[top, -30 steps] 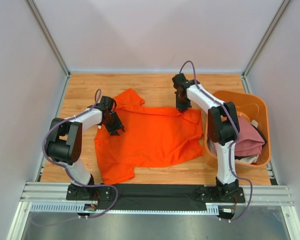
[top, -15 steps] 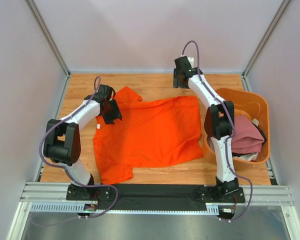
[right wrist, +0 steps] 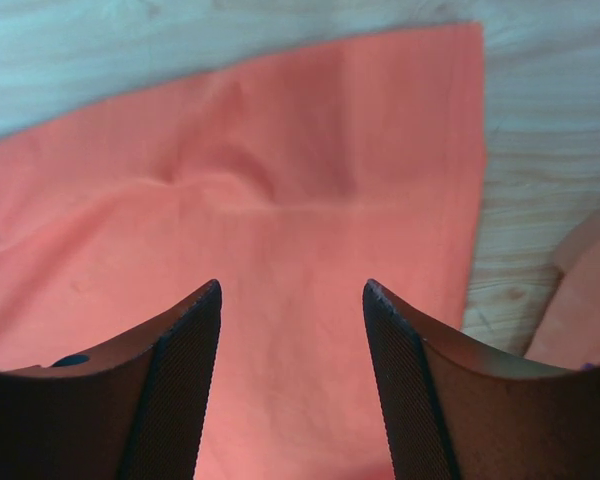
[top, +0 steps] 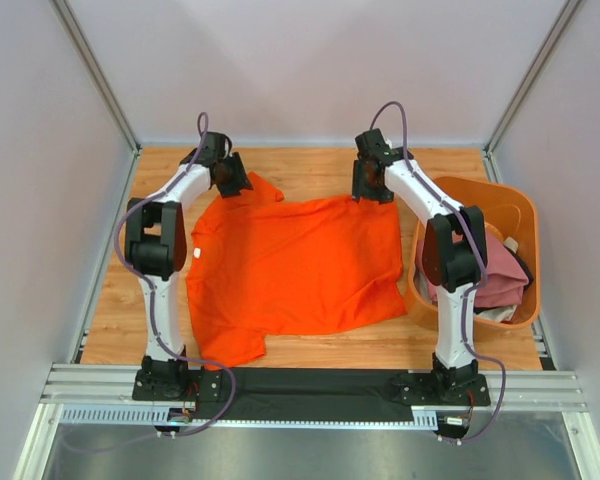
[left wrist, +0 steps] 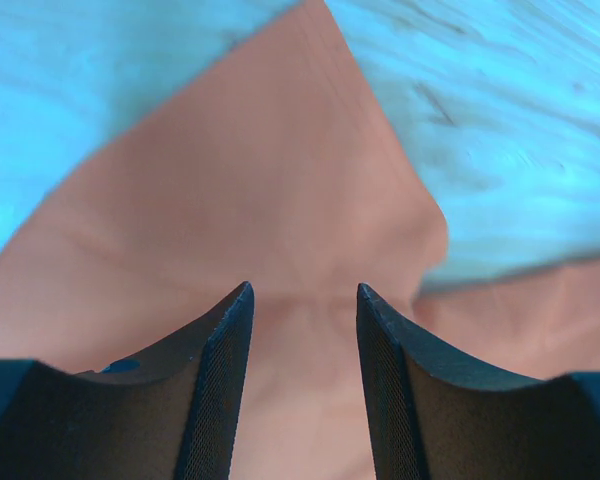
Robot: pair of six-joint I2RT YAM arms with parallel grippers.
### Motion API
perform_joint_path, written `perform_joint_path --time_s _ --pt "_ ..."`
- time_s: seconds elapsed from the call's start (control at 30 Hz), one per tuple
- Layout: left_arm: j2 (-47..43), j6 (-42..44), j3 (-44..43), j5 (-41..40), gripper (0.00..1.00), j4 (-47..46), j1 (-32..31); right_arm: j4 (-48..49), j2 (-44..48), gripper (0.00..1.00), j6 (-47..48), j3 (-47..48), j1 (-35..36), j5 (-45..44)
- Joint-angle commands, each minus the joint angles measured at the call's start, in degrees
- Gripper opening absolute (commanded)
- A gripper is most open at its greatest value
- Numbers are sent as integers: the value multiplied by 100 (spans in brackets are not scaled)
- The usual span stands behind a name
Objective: Fold and stack the t-shirts
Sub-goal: Flatten the tshirt out
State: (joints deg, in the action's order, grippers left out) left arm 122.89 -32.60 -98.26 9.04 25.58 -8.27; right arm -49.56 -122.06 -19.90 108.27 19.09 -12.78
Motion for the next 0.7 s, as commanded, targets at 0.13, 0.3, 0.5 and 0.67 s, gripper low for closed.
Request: perform_joint_path --time_s 0.13,0.3,0.5,0.67 --pt "1692 -351 -2105 45 51 1419 272 175 235 59 -260 -613 51 539" --pt "2493 -257 -3154 599 50 1274 651 166 314 64 -374 -781 147 749" --pt "2091 157 -3622 748 66 1274 731 -282 112 75 -322 -395 200 846" --pt "642 604 -3139 320 77 1589 713 -1055 94 79 -111 -78 244 1189"
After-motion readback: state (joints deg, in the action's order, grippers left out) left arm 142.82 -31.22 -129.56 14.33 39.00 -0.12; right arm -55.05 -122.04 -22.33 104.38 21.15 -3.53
